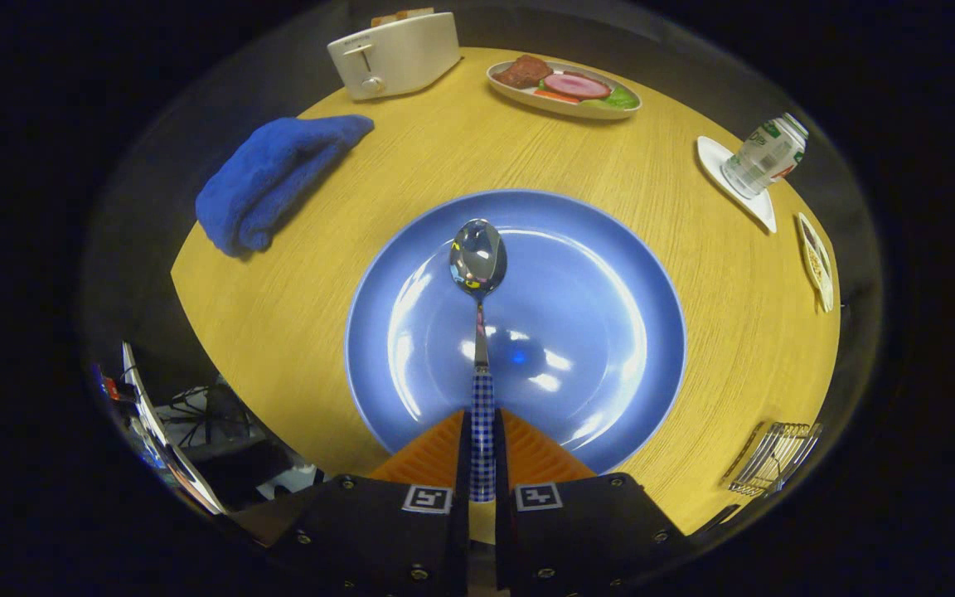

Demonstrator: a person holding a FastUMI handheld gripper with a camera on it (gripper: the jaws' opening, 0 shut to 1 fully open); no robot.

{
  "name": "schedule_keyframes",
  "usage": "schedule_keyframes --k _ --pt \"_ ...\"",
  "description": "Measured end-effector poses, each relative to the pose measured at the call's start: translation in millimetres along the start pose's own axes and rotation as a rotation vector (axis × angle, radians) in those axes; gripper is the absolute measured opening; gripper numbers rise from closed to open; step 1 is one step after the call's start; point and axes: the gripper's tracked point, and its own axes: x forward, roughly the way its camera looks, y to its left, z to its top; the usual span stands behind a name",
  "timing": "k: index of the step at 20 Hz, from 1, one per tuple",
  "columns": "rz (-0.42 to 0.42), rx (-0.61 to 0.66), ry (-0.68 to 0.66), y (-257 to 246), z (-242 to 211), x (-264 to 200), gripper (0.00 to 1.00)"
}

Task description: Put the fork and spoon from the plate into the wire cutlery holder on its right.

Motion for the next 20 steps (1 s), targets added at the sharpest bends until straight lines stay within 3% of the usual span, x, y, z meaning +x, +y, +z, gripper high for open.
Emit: schedule_keyframes --k 3,5,10,20 --pt "0.019 -0.02 -0.005 0.1 1.7 -1.4 0.14" --pt "0.016 -0.031 -0.003 -6.0 1.3 -0.3 0.02" --pt "0.008 -0.047 -0.027 -10.2 4.1 -13.4 0.02" --pt "-0.076 -0.014 -0.092 -56.7 -1.4 -94.7 0.02"
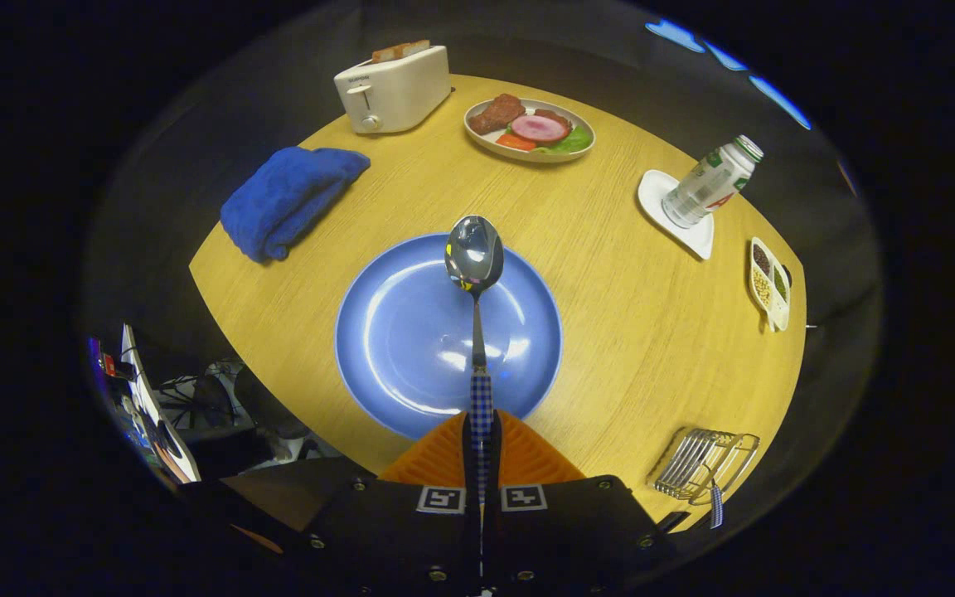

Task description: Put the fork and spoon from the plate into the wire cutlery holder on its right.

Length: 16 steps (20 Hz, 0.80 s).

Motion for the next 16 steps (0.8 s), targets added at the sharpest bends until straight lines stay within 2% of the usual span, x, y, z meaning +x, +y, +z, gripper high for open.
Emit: schedule_keyframes --k 6,16 --pt "-0.075 0.053 0.065 -43.0 -39.3 -33.7 0.02" --pt "-0.176 0.247 0.125 -116.5 -116.3 -85.3 0.01"
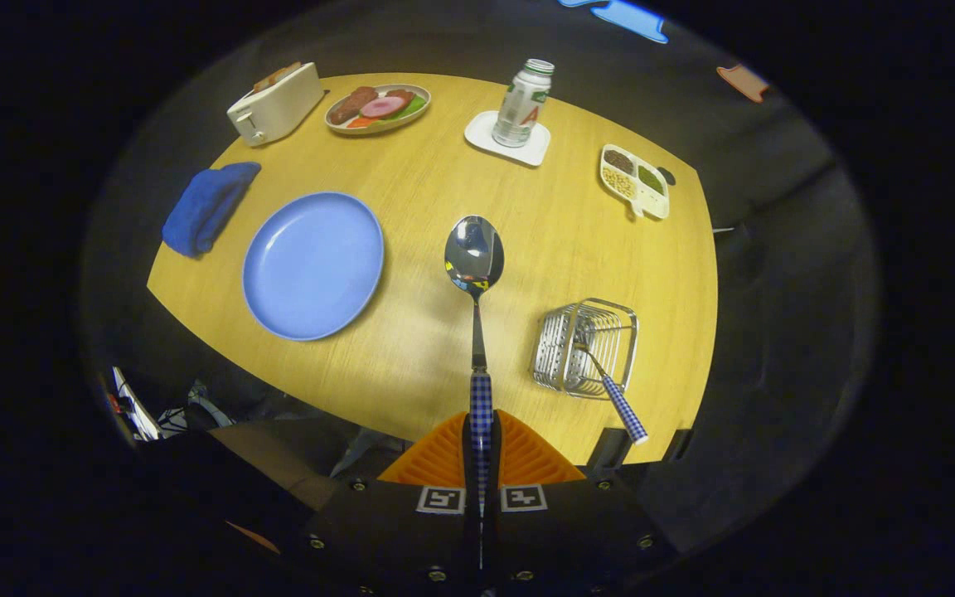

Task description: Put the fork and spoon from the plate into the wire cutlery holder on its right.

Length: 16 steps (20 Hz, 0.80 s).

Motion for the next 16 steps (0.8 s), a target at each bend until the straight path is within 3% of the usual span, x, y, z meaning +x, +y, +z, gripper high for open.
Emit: schedule_keyframes --k 11,16 --pt "-0.054 0.108 0.114 -64.6 -43.7 -6.2 0.01" --pt "-0.075 0.084 0.266 -85.2 -61.2 15.1 0.01"
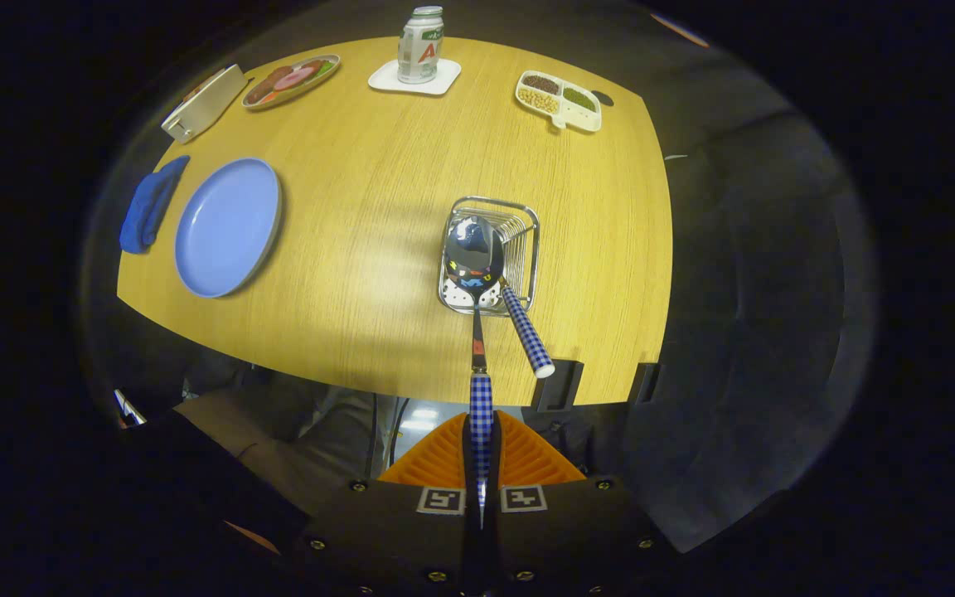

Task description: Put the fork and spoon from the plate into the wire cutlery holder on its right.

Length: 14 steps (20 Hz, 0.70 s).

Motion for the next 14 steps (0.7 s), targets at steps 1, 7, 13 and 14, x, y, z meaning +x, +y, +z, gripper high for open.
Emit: schedule_keyframes --k 1,7,13,14 --pt "-0.005 -0.01 0.028 -1.1 0.4 3.7 0.01" --pt "-0.045 -0.089 0.155 -8.8 10.6 14.6 0.01" --pt "-0.095 -0.197 0.279 -16.3 28.5 16.0 0.02" --pt "-0.096 -0.206 0.288 -17.0 31.0 17.6 0.01"
